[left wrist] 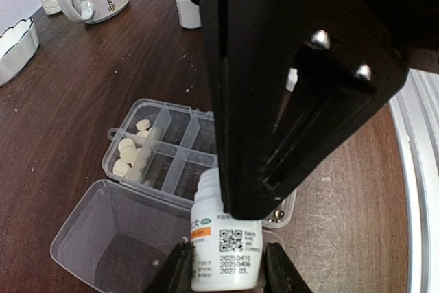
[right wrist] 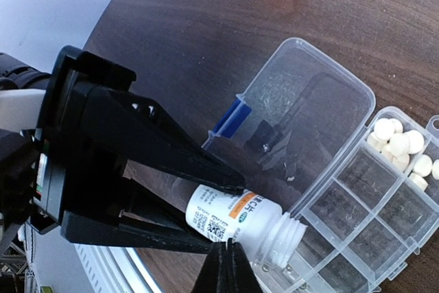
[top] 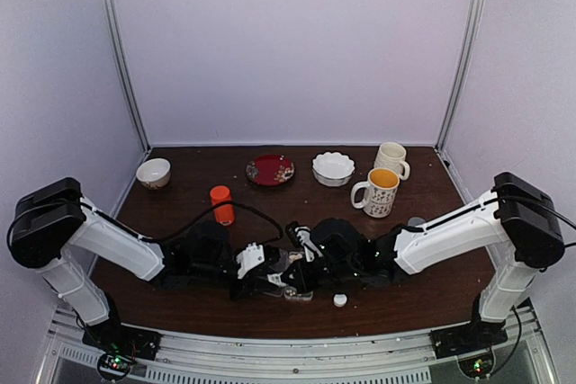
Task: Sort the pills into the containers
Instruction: Pour the pill into the compartment of the pill container.
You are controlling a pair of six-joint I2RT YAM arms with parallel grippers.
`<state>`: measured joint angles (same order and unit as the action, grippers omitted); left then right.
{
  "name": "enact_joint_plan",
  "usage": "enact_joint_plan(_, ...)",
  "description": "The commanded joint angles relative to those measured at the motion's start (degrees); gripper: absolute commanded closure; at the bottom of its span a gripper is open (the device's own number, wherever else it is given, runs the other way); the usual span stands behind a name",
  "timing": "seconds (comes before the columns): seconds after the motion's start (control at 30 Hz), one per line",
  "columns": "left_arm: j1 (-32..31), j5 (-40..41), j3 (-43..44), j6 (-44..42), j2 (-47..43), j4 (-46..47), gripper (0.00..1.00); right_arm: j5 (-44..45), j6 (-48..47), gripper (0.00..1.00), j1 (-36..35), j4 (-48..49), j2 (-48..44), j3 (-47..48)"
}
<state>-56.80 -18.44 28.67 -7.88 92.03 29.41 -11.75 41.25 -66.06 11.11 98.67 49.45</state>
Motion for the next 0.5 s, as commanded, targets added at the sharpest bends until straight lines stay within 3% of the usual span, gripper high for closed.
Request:
enact_joint_plan(0.0,-0.39,0.29,1.77,-0.56,1.19,0.43,1.00,-0.60,1.99,1.00,1.00,4.79,-2.51,-1.44)
enact_joint_plan(0.1,-0.66,0.48,2.41,-0.60,1.39,-0.32,1.00,-0.18,2.27,1.00,1.08,8.35,-4.33,-3.33)
enact_joint_plan(0.27,-1.06,0.97,2.88,-0.76,1.60,-1.02,1.00,-1.29,0.40,1.00,1.05,-2.66,1.81,2.55)
enact_joint_plan(0.47,-1.05,1.17,2.80,-0.73,1.48,-0.94,1.00,-0.07,-0.24,1.00,1.30,-3.02,-0.46,1.82)
